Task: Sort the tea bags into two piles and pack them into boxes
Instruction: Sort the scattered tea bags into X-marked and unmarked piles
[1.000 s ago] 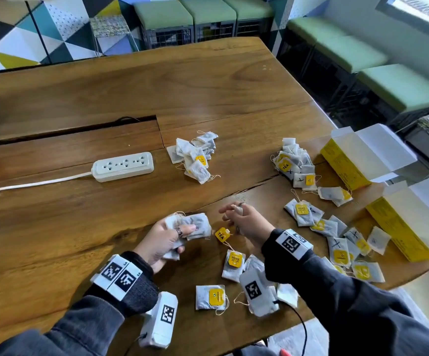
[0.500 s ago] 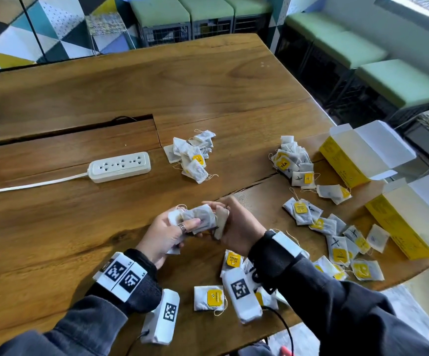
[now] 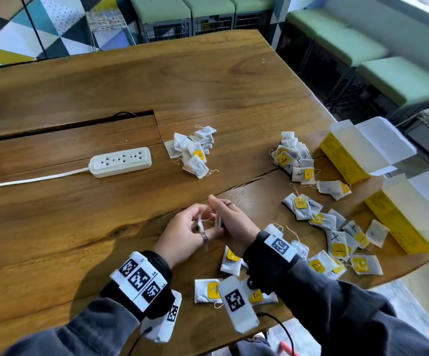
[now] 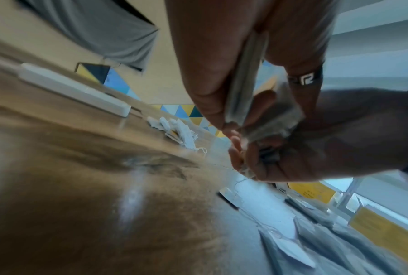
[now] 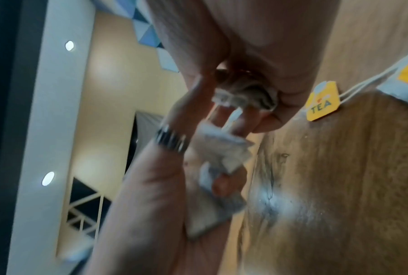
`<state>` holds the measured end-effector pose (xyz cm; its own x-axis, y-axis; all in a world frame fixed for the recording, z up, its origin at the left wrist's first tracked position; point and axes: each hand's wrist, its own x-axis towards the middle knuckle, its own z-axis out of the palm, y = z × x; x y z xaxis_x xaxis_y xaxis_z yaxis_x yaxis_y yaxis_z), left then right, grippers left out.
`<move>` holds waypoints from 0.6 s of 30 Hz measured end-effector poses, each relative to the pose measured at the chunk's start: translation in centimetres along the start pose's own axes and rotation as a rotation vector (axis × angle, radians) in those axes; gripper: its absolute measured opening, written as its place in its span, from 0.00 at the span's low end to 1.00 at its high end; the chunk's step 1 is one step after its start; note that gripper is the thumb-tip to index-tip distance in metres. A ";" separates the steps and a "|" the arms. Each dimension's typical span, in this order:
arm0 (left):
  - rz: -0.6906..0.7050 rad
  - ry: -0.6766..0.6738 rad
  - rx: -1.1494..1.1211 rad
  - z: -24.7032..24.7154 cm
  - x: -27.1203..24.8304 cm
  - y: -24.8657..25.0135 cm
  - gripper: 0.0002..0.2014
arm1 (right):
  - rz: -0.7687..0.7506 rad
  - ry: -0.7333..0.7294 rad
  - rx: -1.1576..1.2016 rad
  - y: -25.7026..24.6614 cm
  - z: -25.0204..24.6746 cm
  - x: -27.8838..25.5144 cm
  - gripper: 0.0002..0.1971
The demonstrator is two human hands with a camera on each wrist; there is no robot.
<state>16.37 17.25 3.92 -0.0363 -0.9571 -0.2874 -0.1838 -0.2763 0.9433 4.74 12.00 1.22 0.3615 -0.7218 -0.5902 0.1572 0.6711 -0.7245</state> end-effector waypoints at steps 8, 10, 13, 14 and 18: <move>-0.138 -0.381 0.620 -1.0 -1.8 -3.4 0.06 | 0.001 0.098 -0.237 -1.1 -5.4 -1.6 0.10; -0.087 -0.437 0.908 -0.3 -2.4 -3.9 0.16 | -0.031 0.093 -0.518 -1.1 -6.0 -2.0 0.15; 0.038 -0.381 1.180 0.8 -2.8 -4.3 0.16 | -0.120 0.049 -1.035 -0.5 -6.2 -2.4 0.15; 0.050 -0.369 1.193 1.0 -2.7 -4.2 0.14 | -0.152 0.043 -1.158 -0.2 -6.2 -2.6 0.13; 0.010 -0.386 1.137 0.7 -2.4 -3.9 0.11 | -0.237 0.011 -1.305 0.0 -6.1 -3.1 0.10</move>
<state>16.46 20.65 0.85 -0.2989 -0.8161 -0.4947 -0.9368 0.1523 0.3149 -2.02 13.19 0.92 0.4394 -0.8039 -0.4009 -0.7799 -0.1200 -0.6143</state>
